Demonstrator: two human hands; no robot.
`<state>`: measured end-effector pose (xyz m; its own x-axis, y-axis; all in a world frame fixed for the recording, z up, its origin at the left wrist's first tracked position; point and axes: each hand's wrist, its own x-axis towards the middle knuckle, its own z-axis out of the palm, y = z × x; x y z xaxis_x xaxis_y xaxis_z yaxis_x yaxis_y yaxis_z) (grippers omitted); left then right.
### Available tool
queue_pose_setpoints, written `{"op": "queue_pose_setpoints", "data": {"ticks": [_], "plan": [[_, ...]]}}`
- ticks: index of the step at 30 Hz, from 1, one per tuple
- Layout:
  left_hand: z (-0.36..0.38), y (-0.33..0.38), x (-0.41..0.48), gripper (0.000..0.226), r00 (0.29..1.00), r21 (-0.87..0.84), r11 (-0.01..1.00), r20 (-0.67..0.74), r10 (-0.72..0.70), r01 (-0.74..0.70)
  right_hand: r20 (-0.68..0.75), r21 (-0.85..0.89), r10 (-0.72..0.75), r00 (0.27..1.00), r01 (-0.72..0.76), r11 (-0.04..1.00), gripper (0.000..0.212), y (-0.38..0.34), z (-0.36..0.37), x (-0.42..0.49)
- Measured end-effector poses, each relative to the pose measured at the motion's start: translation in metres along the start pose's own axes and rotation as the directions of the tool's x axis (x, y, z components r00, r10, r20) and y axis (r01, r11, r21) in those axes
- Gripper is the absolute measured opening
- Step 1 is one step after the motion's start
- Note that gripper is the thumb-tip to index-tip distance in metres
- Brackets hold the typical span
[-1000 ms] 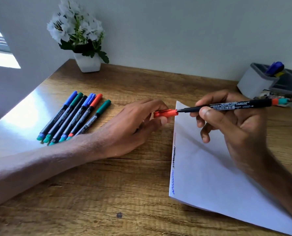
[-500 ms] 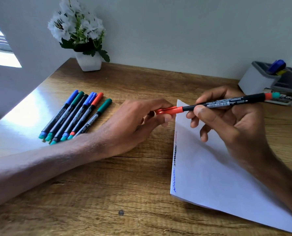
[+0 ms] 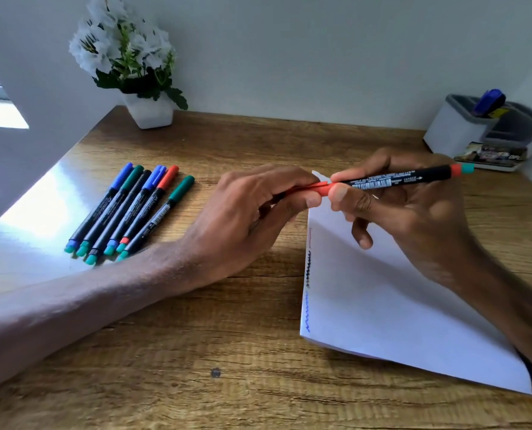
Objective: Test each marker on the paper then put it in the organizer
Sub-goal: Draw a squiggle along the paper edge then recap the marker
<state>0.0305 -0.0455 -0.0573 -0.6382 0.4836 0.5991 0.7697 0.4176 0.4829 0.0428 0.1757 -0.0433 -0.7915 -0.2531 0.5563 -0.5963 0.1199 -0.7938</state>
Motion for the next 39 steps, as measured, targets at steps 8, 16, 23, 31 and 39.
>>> {"op": "queue_pose_setpoints", "data": {"ticks": [8, 16, 23, 31, 39], "plan": [[0.007, -0.002, 0.012, 0.023, 0.995, -0.029, 0.996, 0.047, -0.085, 0.087, -0.051, -0.064, 0.043, 0.998, -0.046, 0.997, 0.023, -0.002, -0.011, 0.006], [0.02, -0.017, 0.029, 0.015, 0.973, -0.109, 0.974, -0.095, -0.209, 0.198, -0.236, -0.126, 0.032, 0.971, -0.063, 0.99, 0.017, -0.007, -0.066, 0.019], [0.04, -0.002, 0.071, 0.011, 0.972, -0.21, 0.971, -0.179, -0.155, 0.116, -0.052, -0.628, -0.125, 0.991, 0.064, 0.776, 0.025, 0.001, -0.087, 0.018], [0.068, 0.02, 0.117, 0.024, 0.983, -0.208, 0.971, -0.114, -0.145, 0.12, -0.13, -0.808, -0.154, 0.979, -0.015, 0.589, 0.022, -0.002, -0.11, 0.02], [0.087, 0.007, 0.143, 0.034, 0.806, 0.157, 0.987, 0.581, -0.109, 0.021, -0.56, -0.673, -0.228, 0.797, -0.278, 0.685, 0.054, -0.008, -0.162, 0.013]]}}
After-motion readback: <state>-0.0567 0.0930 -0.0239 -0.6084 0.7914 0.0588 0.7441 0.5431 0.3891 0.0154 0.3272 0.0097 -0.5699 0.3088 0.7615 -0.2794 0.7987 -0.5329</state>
